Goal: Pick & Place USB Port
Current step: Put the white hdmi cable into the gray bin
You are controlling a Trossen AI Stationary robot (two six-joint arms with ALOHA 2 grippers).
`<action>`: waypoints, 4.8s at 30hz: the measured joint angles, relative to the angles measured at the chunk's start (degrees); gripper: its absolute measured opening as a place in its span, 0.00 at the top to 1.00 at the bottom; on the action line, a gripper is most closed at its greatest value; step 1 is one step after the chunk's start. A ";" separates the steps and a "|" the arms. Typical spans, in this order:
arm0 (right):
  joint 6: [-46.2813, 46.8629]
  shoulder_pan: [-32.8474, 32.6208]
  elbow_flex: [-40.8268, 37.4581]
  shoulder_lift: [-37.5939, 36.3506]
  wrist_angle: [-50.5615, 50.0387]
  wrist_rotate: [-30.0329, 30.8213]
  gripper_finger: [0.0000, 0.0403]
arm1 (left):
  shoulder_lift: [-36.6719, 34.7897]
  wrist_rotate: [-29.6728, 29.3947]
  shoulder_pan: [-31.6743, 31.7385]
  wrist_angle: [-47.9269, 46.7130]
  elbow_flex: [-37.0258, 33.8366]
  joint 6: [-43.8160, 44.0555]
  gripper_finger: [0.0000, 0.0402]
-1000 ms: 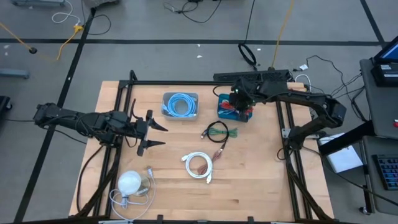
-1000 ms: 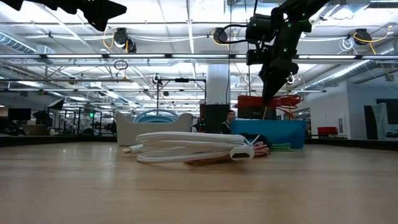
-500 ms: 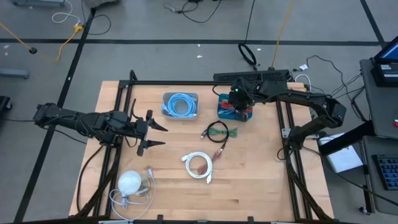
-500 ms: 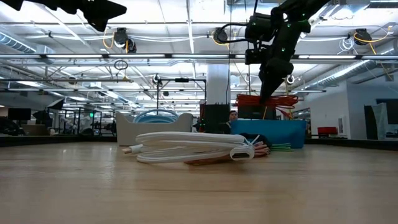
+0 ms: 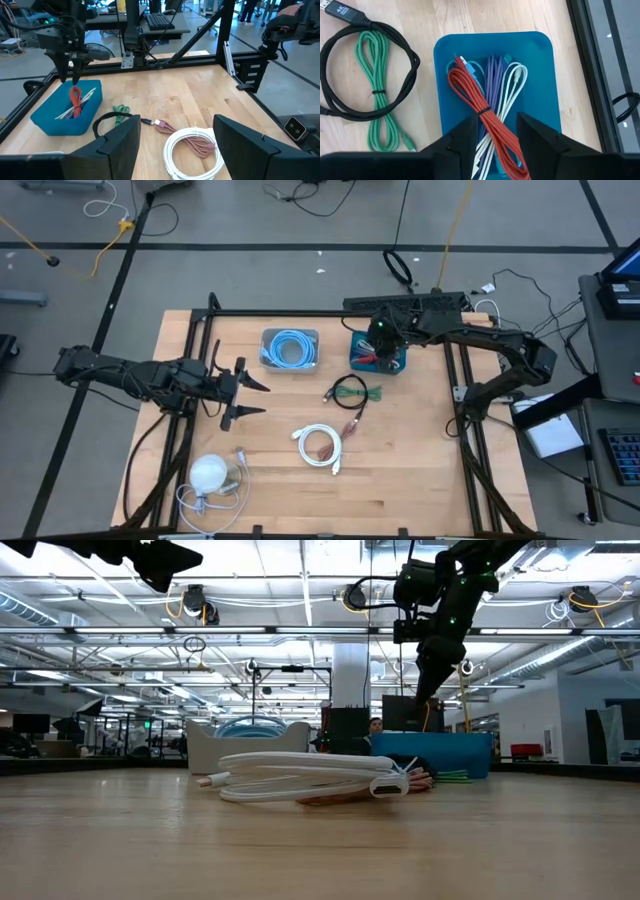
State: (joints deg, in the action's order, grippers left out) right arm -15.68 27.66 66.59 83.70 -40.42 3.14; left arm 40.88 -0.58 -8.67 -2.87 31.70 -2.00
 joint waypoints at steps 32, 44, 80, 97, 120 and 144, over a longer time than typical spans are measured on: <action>34.79 -34.60 -4.03 -0.02 17.82 14.60 0.51 | -0.01 -0.02 0.00 -0.39 0.00 1.25 0.37; 50.14 -44.33 -18.08 0.02 43.85 15.06 0.51 | 0.01 0.00 0.00 -0.44 -0.02 1.46 0.37; 56.92 -46.56 9.64 25.79 19.75 22.96 0.51 | 4.04 -0.04 0.07 0.00 -0.02 0.72 0.37; 65.93 -48.01 9.62 25.64 12.98 20.83 0.51 | 4.03 -0.07 0.07 0.04 -0.02 0.98 0.37; 70.01 -47.15 0.42 25.53 26.01 17.75 0.51 | 4.03 -0.58 0.06 0.06 -0.02 0.81 0.37; 62.27 -46.38 0.35 25.57 29.28 18.05 0.96 | 4.03 -1.07 0.07 0.02 -0.02 0.79 0.37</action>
State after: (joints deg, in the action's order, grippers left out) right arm 46.58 -18.72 66.94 109.27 -11.14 21.18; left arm 44.91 -1.65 -8.60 -2.85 31.68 -1.21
